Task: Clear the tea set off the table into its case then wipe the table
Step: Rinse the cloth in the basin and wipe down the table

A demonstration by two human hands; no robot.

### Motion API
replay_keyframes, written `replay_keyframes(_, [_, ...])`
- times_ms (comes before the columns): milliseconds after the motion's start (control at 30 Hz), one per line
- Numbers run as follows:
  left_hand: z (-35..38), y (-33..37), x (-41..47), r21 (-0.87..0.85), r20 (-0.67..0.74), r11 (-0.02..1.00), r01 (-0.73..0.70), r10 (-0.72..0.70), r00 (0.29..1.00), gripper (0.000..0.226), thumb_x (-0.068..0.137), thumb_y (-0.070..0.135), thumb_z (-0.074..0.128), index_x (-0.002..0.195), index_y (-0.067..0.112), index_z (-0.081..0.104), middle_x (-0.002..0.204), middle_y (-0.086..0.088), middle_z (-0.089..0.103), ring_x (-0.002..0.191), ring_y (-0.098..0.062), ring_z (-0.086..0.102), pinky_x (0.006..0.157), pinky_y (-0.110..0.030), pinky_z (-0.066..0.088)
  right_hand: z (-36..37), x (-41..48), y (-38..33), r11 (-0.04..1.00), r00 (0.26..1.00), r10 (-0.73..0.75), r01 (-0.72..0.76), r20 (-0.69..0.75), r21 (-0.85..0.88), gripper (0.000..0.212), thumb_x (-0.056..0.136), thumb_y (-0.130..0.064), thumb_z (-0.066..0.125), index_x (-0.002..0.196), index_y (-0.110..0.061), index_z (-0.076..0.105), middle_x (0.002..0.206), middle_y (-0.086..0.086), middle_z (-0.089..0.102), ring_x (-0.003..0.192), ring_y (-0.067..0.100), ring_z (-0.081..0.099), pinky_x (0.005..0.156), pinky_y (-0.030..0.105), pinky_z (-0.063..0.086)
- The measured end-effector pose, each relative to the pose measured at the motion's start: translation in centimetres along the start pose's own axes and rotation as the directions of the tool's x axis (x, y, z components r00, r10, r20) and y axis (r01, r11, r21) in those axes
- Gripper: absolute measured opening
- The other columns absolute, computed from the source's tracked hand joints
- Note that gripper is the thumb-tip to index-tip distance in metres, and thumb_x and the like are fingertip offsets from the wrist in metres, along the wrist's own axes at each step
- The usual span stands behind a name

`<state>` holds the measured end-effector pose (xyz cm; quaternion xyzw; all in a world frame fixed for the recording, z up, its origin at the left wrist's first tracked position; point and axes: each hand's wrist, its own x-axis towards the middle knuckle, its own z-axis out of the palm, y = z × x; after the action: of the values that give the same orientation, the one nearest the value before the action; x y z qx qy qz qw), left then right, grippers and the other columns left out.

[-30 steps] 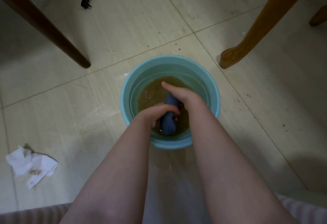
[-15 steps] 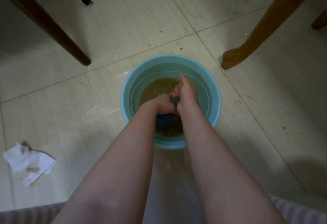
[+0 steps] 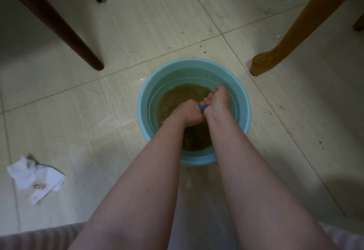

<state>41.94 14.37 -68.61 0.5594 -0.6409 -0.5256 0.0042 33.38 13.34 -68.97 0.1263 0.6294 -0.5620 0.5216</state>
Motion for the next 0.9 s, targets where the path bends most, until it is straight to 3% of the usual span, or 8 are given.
replay_keyframes(133, [-2.1,0.3,-0.3,-0.046,0.246,0.998,0.041,-0.029,0.969,0.023,0.078,0.011,0.074,0.098,0.015,0.064,0.089,-0.001,0.065,0.075,-0.01,0.06,0.057,-0.012,0.047,0.0,0.1,-0.5,0.985,0.995,0.078,-0.088,0.07,0.15,0.041,0.097,-0.022,0.044,0.06,-0.02,0.028,0.039,-0.005,0.021,0.038,0.013,0.019,0.043,0.023,0.021])
replay_keyframes(300, [-1.6,-0.6,-0.3,-0.195,0.346,0.947,0.254,-0.176,0.921,0.028,0.082,-0.004,0.067,0.108,-0.008,0.059,0.097,-0.025,0.07,0.08,-0.035,0.071,0.073,-0.049,0.06,-0.5,-0.3,0.0,0.979,0.96,0.069,-0.118,0.273,0.165,0.034,0.1,-0.032,0.047,0.07,-0.015,0.043,0.042,-0.004,0.037,0.044,0.013,0.038,0.049,0.025,0.037])
replay_keyframes(367, [-0.6,-0.8,-0.4,-0.251,0.3,0.933,0.257,-0.178,0.937,0.023,0.087,-0.007,0.06,0.109,-0.008,0.056,0.09,-0.026,0.069,0.069,-0.031,0.07,0.058,-0.041,0.061,-0.7,-0.4,0.3,0.997,0.957,0.046,-0.06,0.286,0.041,0.043,0.098,-0.032,0.05,0.06,-0.017,0.039,0.04,-0.003,0.034,0.039,0.012,0.034,0.047,0.025,0.035])
replay_keyframes(467, [0.6,-0.5,-0.7,-0.145,0.117,0.976,0.163,-0.147,0.982,0.016,0.089,-0.002,0.053,0.076,0.006,0.056,0.066,-0.012,0.059,0.053,-0.021,0.062,0.041,-0.022,0.047,-0.6,-0.6,0.6,0.995,0.978,-0.024,0.043,0.209,-0.086,0.047,0.098,-0.029,0.05,0.054,-0.02,0.033,0.043,-0.003,0.027,0.039,0.013,0.024,0.045,0.026,0.025])
replay_keyframes(567, [1.7,-0.3,-0.8,0.148,-0.113,0.985,0.084,-0.067,0.991,0.024,0.088,0.016,0.051,0.064,0.017,0.046,0.078,-0.012,0.063,0.079,-0.031,0.062,0.062,-0.031,0.048,-0.4,-0.6,0.4,0.997,0.996,-0.027,0.033,0.083,-0.067,0.043,0.096,-0.023,0.048,0.057,-0.02,0.032,0.046,-0.003,0.026,0.039,0.012,0.02,0.041,0.023,0.02])
replay_keyframes(667, [2.2,0.2,-1.0,0.259,-0.28,0.958,0.12,-0.044,0.959,0.011,0.089,0.026,0.047,0.081,0.024,0.055,0.097,-0.006,0.068,0.088,-0.028,0.064,0.072,-0.034,0.048,-0.1,-0.9,-0.5,1.0,1.0,0.03,-0.03,0.008,0.002,0.038,0.094,-0.017,0.043,0.059,-0.022,0.029,0.048,-0.003,0.024,0.036,0.012,0.018,0.037,0.015,0.017])
replay_keyframes(767, [2.4,0.4,-0.6,0.321,-0.359,0.94,0.117,0.006,0.933,0.017,0.09,0.026,0.048,0.097,0.024,0.064,0.103,-0.007,0.068,0.096,-0.03,0.065,0.074,-0.034,0.047,0.0,-1.1,-1.2,0.992,0.997,0.075,-0.074,-0.003,0.098,0.035,0.093,-0.01,0.034,0.061,-0.022,0.027,0.04,-0.005,0.025,0.025,0.01,0.018,0.035,0.009,0.023])
replay_keyframes(900, [2.3,0.0,-0.6,0.396,-0.375,0.91,0.127,0.034,0.927,0.02,0.088,0.024,0.049,0.099,0.02,0.066,0.1,-0.007,0.069,0.093,-0.029,0.065,0.075,-0.034,0.05,-0.4,-1.4,-1.0,0.995,0.994,0.092,-0.09,-0.062,0.033,0.034,0.092,-0.007,0.033,0.061,-0.019,0.025,0.054,-0.002,0.023,0.041,0.012,0.02,0.034,0.011,0.022])
